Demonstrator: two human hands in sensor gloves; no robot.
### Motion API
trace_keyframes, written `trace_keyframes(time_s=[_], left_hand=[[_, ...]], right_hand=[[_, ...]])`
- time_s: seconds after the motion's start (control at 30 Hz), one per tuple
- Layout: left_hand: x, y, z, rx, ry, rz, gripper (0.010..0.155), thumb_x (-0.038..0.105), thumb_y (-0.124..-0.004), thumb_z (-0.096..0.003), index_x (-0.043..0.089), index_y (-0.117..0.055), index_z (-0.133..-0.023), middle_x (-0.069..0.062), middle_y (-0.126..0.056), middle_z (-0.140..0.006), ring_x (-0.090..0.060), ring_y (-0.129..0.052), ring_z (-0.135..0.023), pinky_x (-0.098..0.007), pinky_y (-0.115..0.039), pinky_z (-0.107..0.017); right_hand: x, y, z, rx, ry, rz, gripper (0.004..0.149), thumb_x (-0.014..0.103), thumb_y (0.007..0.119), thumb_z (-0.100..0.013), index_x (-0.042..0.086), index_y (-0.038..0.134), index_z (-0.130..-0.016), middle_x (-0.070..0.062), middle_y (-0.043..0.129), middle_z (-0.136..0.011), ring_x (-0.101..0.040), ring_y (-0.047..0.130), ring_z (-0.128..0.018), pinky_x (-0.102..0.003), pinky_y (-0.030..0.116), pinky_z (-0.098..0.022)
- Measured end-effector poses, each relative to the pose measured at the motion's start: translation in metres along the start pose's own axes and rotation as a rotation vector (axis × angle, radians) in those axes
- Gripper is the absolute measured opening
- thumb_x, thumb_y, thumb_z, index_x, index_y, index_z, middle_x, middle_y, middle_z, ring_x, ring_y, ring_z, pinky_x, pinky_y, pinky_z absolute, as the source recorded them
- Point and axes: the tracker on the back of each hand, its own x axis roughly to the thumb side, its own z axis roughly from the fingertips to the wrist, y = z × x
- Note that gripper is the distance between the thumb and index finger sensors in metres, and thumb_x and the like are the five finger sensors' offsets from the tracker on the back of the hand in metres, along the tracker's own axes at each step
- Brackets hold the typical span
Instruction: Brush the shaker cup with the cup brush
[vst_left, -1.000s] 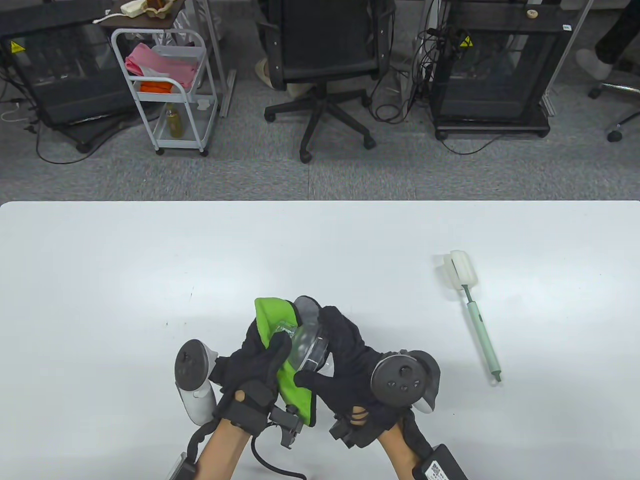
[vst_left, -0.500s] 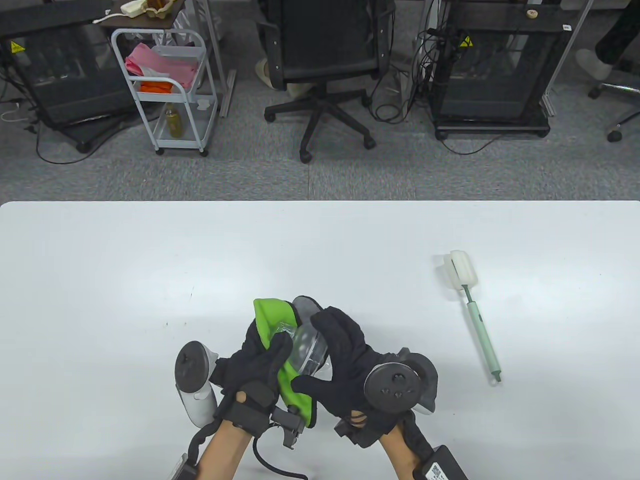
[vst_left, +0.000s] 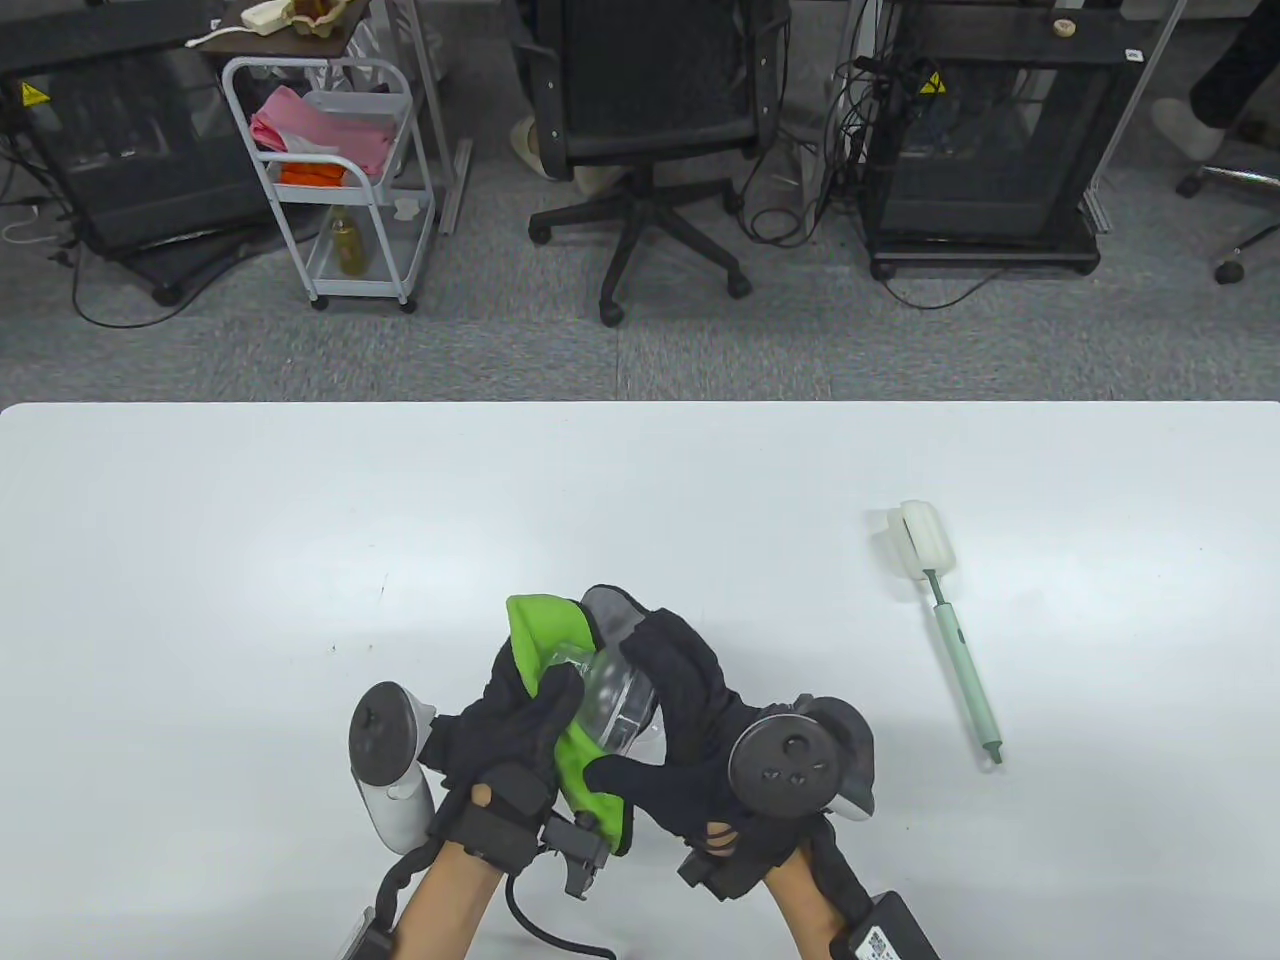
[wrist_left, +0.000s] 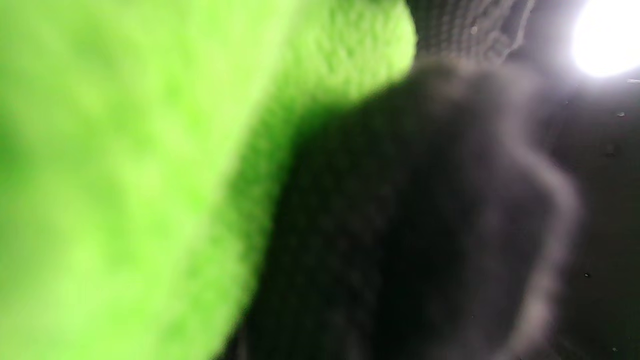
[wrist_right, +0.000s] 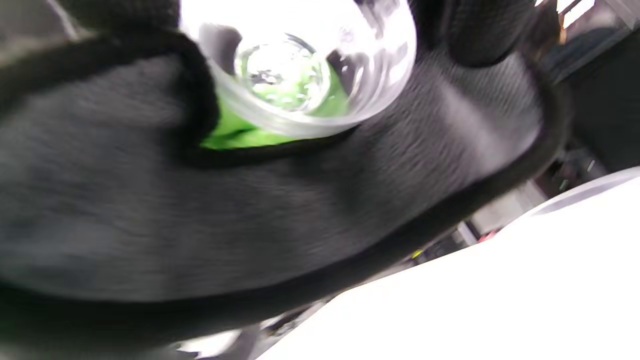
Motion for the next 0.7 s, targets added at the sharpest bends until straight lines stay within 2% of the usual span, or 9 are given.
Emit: trace_keyframes(time_s=[0.03, 0.17, 0.23, 0.3, 0.37, 0.43, 0.5, 0.6, 0.7], left_hand=[[-0.001, 0.001, -0.001, -0.004, -0.012, -0.004, 0.074, 0.048, -0.075, -0.0452, 0.015, -0.047, -0.105, -0.012, -0.067, -0.107, -0.039, -0.078, -0.098, -0.055, -0.074, -0.061], [0.005, 0.002, -0.002, -0.038, -0.049, -0.030, 0.077, 0.047, -0.078, -0.0445, 0.015, -0.046, -0.106, -0.011, -0.066, -0.108, -0.039, -0.075, -0.100, -0.056, -0.072, -0.063], [0.006, 0.002, -0.001, -0.025, -0.057, -0.101, 0.076, 0.047, -0.078, -0.0445, 0.015, -0.047, -0.106, -0.011, -0.067, -0.108, -0.039, -0.077, -0.099, -0.055, -0.073, -0.062], [0.004, 0.003, -0.002, -0.020, -0.058, -0.082, 0.075, 0.047, -0.078, -0.0443, 0.015, -0.048, -0.105, -0.011, -0.069, -0.107, -0.039, -0.078, -0.099, -0.055, -0.073, -0.062], [0.003, 0.003, -0.002, -0.009, -0.041, -0.024, 0.075, 0.047, -0.077, -0.0448, 0.014, -0.048, -0.105, -0.012, -0.069, -0.107, -0.039, -0.079, -0.098, -0.055, -0.074, -0.062], [0.003, 0.003, -0.001, 0.030, -0.032, -0.041, 0.074, 0.047, -0.077, -0.0447, 0.014, -0.049, -0.105, -0.012, -0.069, -0.107, -0.039, -0.080, -0.098, -0.055, -0.075, -0.061], [0.002, 0.002, 0.000, 0.011, 0.003, -0.018, 0.074, 0.047, -0.077, -0.0450, 0.014, -0.048, -0.105, -0.012, -0.069, -0.107, -0.039, -0.079, -0.097, -0.055, -0.075, -0.061], [0.001, 0.002, 0.001, 0.012, 0.010, 0.023, 0.074, 0.048, -0.077, -0.0451, 0.014, -0.049, -0.105, -0.012, -0.069, -0.106, -0.039, -0.078, -0.098, -0.056, -0.073, -0.061], [0.005, 0.000, 0.000, -0.048, -0.044, -0.007, 0.076, 0.048, -0.078, -0.0447, 0.015, -0.048, -0.105, -0.010, -0.068, -0.108, -0.038, -0.077, -0.099, -0.056, -0.072, -0.062]], right_hand=[[-0.001, 0.000, -0.001, -0.005, 0.014, -0.072, 0.092, 0.060, 0.079, -0.040, 0.022, 0.026, -0.104, -0.027, 0.037, -0.105, -0.052, 0.069, -0.086, -0.053, 0.076, -0.059], [-0.022, 0.010, 0.001, 0.055, 0.151, -0.468, 0.089, 0.062, 0.063, -0.045, 0.010, 0.024, -0.106, -0.034, 0.045, -0.104, -0.054, 0.079, -0.080, -0.057, 0.078, -0.055], [-0.027, 0.016, 0.003, 0.101, 0.218, -0.592, 0.090, 0.060, 0.058, -0.044, 0.008, 0.021, -0.106, -0.039, 0.041, -0.103, -0.057, 0.077, -0.080, -0.062, 0.075, -0.054], [-0.023, 0.012, 0.003, 0.108, 0.216, -0.506, 0.091, 0.060, 0.057, -0.044, 0.008, 0.016, -0.105, -0.038, 0.032, -0.105, -0.061, 0.068, -0.085, -0.065, 0.071, -0.056], [-0.013, 0.005, 0.001, 0.045, 0.100, -0.318, 0.099, 0.064, 0.072, -0.042, 0.014, 0.014, -0.106, -0.032, 0.023, -0.109, -0.062, 0.058, -0.089, -0.067, 0.065, -0.059], [-0.002, 0.000, 0.000, 0.034, 0.047, -0.054, 0.105, 0.065, 0.078, -0.040, 0.018, 0.008, -0.103, -0.026, 0.021, -0.107, -0.052, 0.056, -0.092, -0.060, 0.067, -0.061], [0.003, -0.001, 0.000, 0.038, 0.039, 0.046, 0.103, 0.064, 0.077, -0.041, 0.020, 0.004, -0.099, -0.022, 0.028, -0.105, -0.048, 0.062, -0.089, -0.052, 0.072, -0.061], [-0.005, 0.000, 0.000, 0.024, 0.089, -0.184, 0.095, 0.062, 0.073, -0.044, 0.017, 0.011, -0.100, -0.025, 0.039, -0.104, -0.051, 0.070, -0.083, -0.051, 0.076, -0.058], [-0.026, 0.008, 0.001, 0.054, 0.203, -0.550, 0.084, 0.063, 0.054, -0.046, 0.012, 0.020, -0.103, -0.033, 0.051, -0.099, -0.050, 0.083, -0.074, -0.051, 0.082, -0.051]])
